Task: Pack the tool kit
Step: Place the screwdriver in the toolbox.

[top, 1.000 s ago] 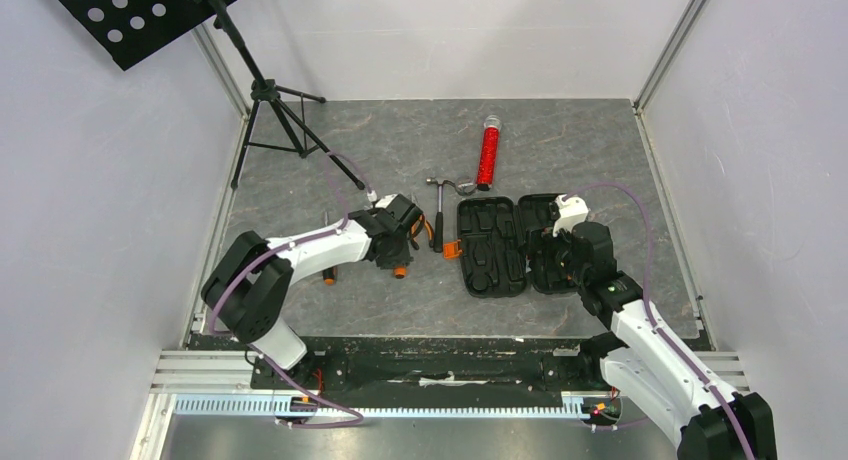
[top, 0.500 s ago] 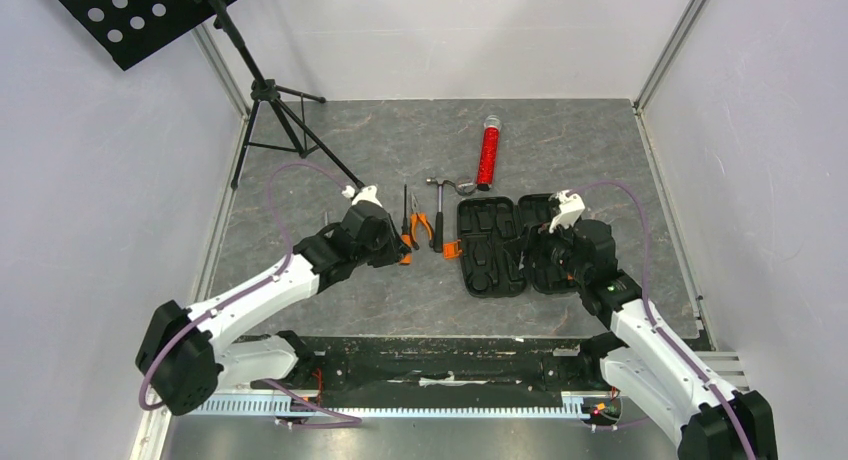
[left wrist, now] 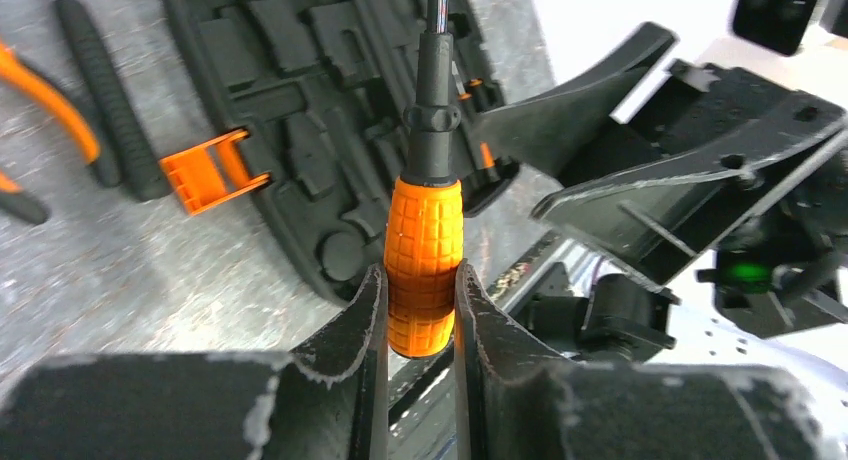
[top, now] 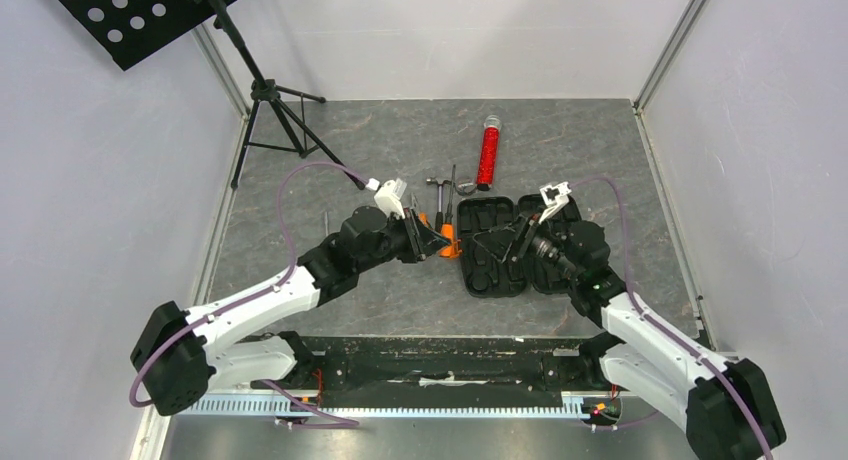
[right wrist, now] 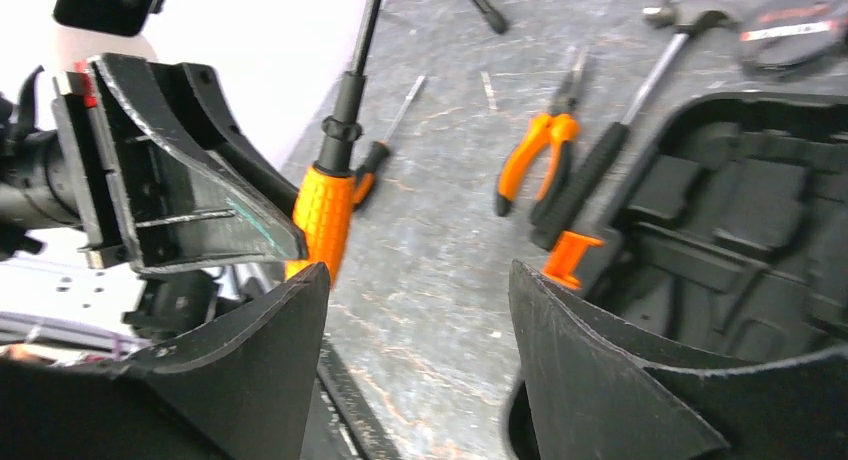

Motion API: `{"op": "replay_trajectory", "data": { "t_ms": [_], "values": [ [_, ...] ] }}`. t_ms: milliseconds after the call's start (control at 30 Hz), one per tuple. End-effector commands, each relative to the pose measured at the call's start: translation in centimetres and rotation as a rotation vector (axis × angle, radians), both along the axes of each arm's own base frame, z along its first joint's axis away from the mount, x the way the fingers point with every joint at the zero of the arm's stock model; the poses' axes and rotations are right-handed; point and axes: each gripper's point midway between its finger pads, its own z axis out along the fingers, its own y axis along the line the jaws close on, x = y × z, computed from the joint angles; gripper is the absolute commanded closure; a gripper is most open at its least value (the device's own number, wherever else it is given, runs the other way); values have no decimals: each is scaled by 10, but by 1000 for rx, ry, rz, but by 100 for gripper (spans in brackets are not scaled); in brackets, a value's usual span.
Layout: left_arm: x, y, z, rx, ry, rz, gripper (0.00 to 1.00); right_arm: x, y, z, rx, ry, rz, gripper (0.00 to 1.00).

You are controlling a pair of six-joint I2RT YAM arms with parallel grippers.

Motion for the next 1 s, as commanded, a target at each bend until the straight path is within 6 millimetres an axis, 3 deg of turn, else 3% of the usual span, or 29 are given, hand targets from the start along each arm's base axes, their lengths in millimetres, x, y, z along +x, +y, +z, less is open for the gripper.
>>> {"op": "replay_trajectory", "data": {
  "t_ms": [0,333,600,967],
  "values": [
    [-1,-24,43,-165,-67,-45,98,-12,27,39,152,-55,102,32],
    [-10,-38,49,-205,-82,-101,98,-29,61,49,214,-43,206,33],
    [-13,-33,49,-214,-88,-94,98,-27,56,58,260,-55,166,34],
    [-20,-36,58,-252,-107,-133,98,-11,45,69,288,-70,53,26]
  ]
}}
